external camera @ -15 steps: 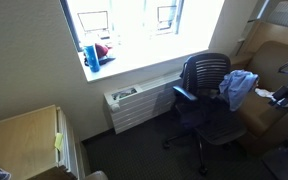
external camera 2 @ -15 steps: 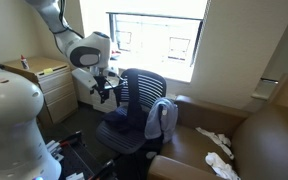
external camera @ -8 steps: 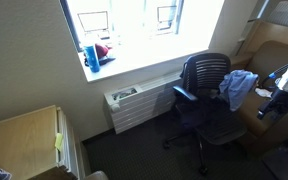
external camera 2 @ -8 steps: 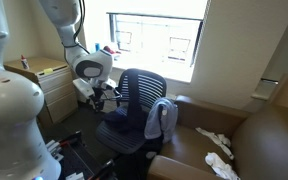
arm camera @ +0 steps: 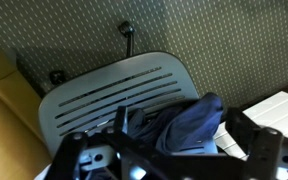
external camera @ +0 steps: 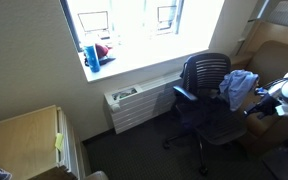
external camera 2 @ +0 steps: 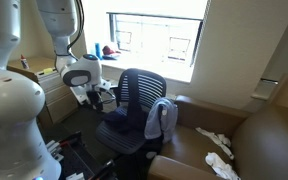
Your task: Hang the clothing on the seat of the black chair onto the left armrest
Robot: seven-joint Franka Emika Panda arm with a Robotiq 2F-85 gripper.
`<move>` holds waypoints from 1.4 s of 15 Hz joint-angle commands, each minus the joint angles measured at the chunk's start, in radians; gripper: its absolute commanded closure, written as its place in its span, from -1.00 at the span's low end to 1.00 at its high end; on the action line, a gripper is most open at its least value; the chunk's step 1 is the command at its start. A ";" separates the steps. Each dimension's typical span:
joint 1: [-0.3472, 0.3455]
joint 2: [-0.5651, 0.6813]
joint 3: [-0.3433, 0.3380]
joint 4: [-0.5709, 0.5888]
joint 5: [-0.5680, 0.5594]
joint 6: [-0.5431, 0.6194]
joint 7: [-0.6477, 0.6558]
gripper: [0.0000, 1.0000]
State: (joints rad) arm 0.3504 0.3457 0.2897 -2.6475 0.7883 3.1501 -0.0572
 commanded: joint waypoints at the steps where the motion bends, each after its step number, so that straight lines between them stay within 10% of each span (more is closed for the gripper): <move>1: 0.066 0.246 -0.033 0.200 -0.055 0.127 -0.006 -1.00; 8: 0.060 0.195 -0.061 0.114 -0.292 0.126 0.209 -1.00; 10: 0.166 0.300 -0.217 0.150 -0.323 0.197 0.299 -1.00; 14: 0.090 0.557 -0.191 0.328 -0.373 0.369 0.364 -1.00; 15: 0.135 0.578 -0.237 0.417 -0.348 0.304 0.367 -1.00; 19: -0.050 0.747 -0.118 0.673 -0.426 0.042 0.412 -1.00; 21: 0.001 0.708 -0.148 0.605 -0.414 0.093 0.418 -1.00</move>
State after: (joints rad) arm 0.3498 1.0553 0.1441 -2.0409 0.3850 3.2431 0.3499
